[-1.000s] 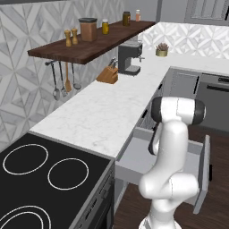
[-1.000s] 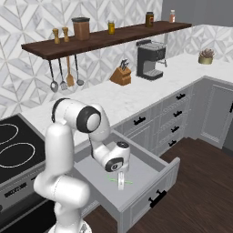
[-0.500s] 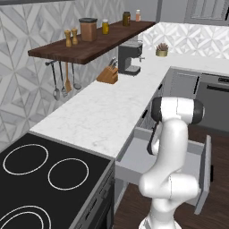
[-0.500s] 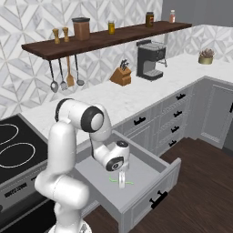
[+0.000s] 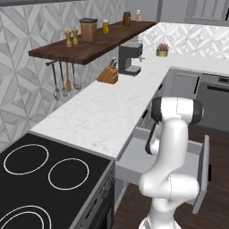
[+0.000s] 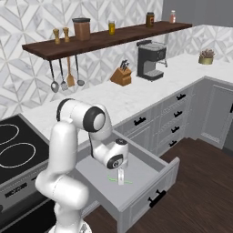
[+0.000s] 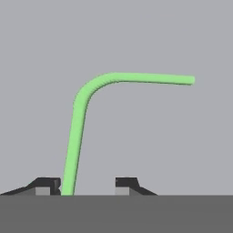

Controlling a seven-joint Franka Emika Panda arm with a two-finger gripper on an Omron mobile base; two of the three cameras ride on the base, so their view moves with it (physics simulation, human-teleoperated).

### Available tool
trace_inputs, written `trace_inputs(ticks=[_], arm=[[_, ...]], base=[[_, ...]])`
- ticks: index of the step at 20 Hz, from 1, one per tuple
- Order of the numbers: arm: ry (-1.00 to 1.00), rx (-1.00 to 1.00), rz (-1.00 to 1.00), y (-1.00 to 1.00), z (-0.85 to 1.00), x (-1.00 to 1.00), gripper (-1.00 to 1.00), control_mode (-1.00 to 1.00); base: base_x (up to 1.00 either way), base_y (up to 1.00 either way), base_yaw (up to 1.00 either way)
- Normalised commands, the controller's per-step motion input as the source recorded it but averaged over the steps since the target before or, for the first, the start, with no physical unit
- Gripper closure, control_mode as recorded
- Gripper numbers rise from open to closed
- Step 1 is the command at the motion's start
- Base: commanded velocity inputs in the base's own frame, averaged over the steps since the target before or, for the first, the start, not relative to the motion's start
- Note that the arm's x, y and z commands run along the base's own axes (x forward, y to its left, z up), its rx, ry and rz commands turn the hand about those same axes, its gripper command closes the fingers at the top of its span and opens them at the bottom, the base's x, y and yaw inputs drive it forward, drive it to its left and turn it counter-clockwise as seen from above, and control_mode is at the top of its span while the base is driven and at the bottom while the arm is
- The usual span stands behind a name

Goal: Take a straw from the drawer in front and place it inside the glass cup on the dining counter.

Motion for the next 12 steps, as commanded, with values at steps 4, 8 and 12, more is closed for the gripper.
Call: trace_inputs(ticks=[4,8,12], arm=[[-0.02,0.07,0.01,0.00,-0.49,-0.06,1.00,-1.00],[0.00,0.08,0.00,0.00,-0.30,0.00,1.00,-1.00],[0.00,0.05,0.00,0.00,-0.21,0.00,1.00,-1.00]], base=[[0.00,0.00,0.00],[0.00,0.00,0.00],[0.00,0.00,0.00]])
